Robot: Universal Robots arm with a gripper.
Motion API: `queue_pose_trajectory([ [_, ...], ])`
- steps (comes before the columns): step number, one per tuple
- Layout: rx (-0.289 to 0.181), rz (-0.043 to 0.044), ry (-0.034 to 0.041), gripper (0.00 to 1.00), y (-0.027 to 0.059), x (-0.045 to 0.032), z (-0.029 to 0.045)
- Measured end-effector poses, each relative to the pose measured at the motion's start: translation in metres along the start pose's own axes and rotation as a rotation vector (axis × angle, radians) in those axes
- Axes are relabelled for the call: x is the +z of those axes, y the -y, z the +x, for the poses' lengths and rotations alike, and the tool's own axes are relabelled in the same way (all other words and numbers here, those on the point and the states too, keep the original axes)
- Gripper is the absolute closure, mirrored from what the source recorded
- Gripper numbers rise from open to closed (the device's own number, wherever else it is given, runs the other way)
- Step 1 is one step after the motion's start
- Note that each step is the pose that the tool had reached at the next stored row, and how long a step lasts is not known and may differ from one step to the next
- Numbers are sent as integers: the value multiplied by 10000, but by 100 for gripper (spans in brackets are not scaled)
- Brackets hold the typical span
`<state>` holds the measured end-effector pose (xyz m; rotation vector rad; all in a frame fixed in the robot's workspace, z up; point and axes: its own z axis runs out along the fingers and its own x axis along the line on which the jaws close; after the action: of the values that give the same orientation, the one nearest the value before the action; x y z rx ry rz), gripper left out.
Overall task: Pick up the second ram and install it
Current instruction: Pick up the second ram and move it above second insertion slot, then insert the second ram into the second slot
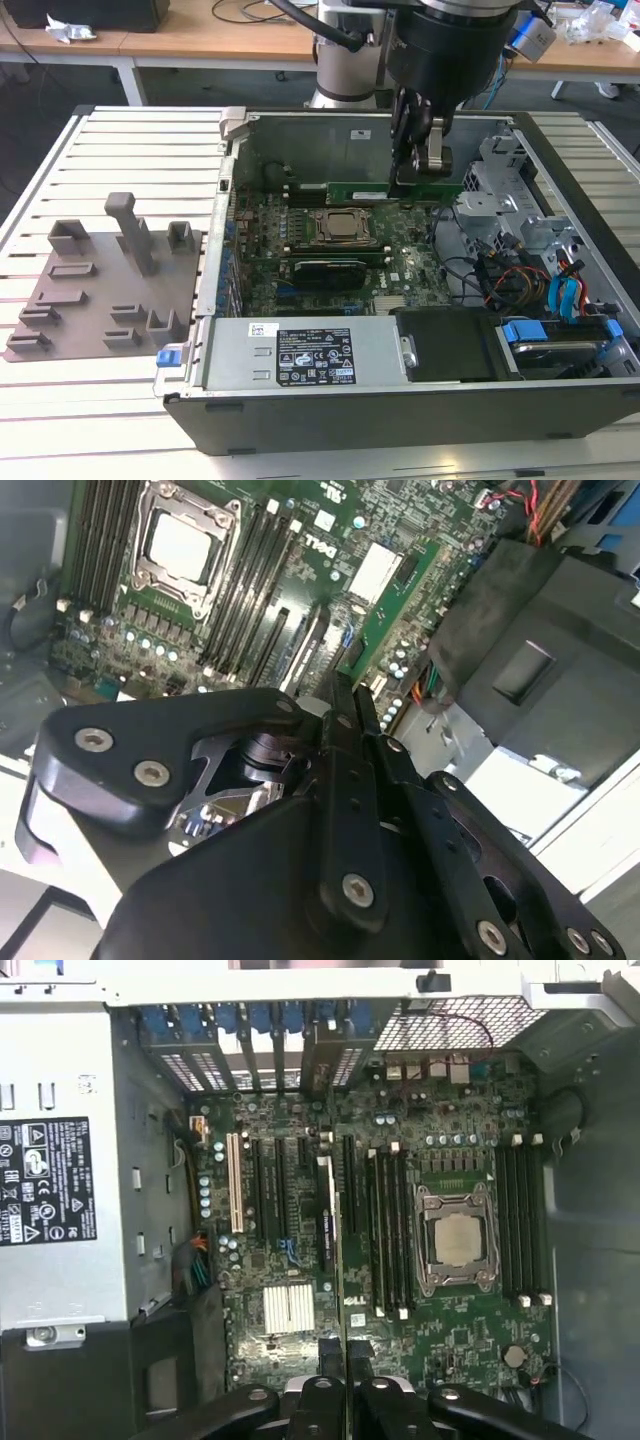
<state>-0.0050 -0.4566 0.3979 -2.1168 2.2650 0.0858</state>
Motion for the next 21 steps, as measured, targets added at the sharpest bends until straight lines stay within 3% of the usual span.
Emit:
queue_pose_trajectory([
  [4, 64, 4, 1, 87, -5, 38, -92],
  [12, 67, 4, 1, 87, -6, 39, -93],
  [17, 67, 4, 4, 87, -4, 147, -85],
  [21, 66, 3, 22, 87, -3, 281, -82],
])
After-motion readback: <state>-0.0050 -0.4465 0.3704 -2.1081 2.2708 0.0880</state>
